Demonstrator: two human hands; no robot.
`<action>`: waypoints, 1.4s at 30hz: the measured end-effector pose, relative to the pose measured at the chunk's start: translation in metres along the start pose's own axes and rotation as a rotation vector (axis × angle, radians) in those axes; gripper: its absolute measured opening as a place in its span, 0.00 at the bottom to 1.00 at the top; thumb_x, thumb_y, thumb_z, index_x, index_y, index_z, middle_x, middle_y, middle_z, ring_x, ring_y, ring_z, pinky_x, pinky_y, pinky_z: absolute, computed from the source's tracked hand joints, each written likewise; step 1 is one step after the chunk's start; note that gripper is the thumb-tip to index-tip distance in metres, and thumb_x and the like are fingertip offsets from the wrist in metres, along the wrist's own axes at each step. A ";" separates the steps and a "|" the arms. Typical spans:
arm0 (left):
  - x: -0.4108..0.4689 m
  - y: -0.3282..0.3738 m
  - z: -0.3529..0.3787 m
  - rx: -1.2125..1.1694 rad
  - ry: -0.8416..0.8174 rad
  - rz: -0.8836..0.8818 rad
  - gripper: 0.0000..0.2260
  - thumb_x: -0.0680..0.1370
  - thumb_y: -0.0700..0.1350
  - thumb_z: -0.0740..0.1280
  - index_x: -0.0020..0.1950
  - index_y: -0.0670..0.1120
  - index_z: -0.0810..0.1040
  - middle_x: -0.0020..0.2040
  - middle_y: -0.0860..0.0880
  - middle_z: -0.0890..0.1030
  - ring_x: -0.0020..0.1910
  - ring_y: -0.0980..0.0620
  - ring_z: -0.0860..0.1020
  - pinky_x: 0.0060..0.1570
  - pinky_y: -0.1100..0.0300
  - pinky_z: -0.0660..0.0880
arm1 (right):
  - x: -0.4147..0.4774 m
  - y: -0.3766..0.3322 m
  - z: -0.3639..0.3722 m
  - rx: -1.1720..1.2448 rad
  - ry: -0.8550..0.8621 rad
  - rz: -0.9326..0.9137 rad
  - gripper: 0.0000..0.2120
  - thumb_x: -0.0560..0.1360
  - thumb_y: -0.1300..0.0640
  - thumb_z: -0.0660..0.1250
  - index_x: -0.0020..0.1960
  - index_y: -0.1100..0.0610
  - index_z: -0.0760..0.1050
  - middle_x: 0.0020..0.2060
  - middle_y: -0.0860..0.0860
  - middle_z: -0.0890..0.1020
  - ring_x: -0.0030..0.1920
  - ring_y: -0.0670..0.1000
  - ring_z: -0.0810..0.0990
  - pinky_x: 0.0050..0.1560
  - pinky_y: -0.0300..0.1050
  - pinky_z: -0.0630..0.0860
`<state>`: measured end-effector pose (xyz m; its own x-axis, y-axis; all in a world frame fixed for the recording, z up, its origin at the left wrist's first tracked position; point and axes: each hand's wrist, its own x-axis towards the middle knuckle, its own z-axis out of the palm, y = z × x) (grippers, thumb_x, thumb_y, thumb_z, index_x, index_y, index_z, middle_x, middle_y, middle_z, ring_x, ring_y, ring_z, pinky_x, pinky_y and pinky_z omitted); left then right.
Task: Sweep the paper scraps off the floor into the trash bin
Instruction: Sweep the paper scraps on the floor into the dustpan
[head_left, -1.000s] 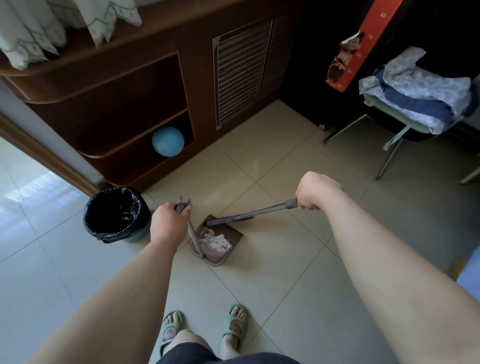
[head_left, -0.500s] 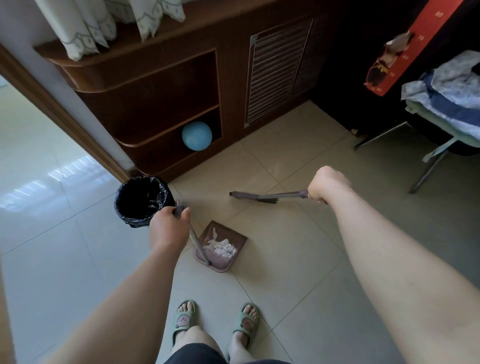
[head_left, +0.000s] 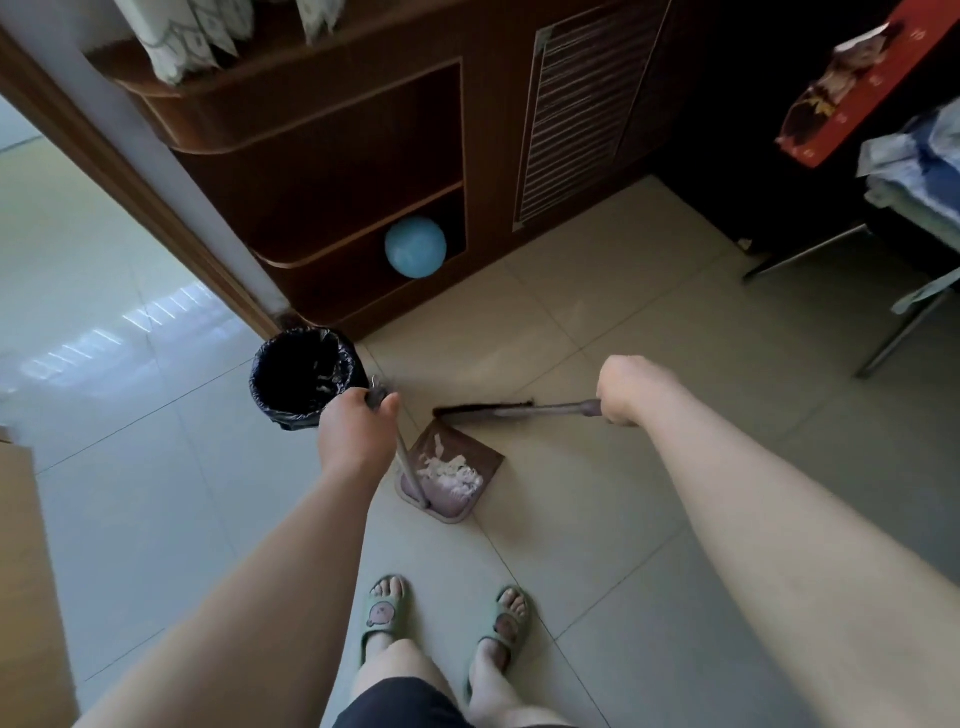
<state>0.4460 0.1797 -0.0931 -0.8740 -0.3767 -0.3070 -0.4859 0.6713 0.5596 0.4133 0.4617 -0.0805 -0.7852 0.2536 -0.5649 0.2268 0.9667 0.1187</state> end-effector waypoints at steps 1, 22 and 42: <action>0.000 0.001 0.000 0.003 -0.002 -0.003 0.14 0.79 0.51 0.66 0.43 0.41 0.77 0.35 0.47 0.75 0.38 0.45 0.74 0.34 0.57 0.64 | -0.005 0.004 -0.006 -0.022 0.004 -0.022 0.09 0.72 0.52 0.70 0.51 0.53 0.80 0.40 0.51 0.77 0.41 0.55 0.76 0.40 0.41 0.71; -0.013 -0.046 -0.057 0.159 -0.017 0.112 0.11 0.75 0.51 0.65 0.40 0.45 0.80 0.32 0.46 0.78 0.33 0.46 0.76 0.31 0.59 0.69 | -0.050 0.055 0.010 0.275 0.010 0.356 0.11 0.72 0.48 0.69 0.43 0.56 0.77 0.38 0.52 0.79 0.41 0.55 0.79 0.37 0.39 0.70; 0.001 -0.137 -0.098 0.176 -0.356 0.324 0.13 0.78 0.46 0.66 0.44 0.37 0.79 0.39 0.39 0.79 0.36 0.42 0.74 0.35 0.56 0.67 | -0.184 -0.095 0.083 0.347 -0.303 0.308 0.13 0.74 0.57 0.66 0.31 0.60 0.75 0.30 0.55 0.80 0.29 0.54 0.76 0.33 0.41 0.71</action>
<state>0.5118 0.0250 -0.0950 -0.9122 0.0886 -0.4000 -0.1568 0.8265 0.5406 0.5840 0.3209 -0.0560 -0.4630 0.4516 -0.7627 0.6368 0.7680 0.0682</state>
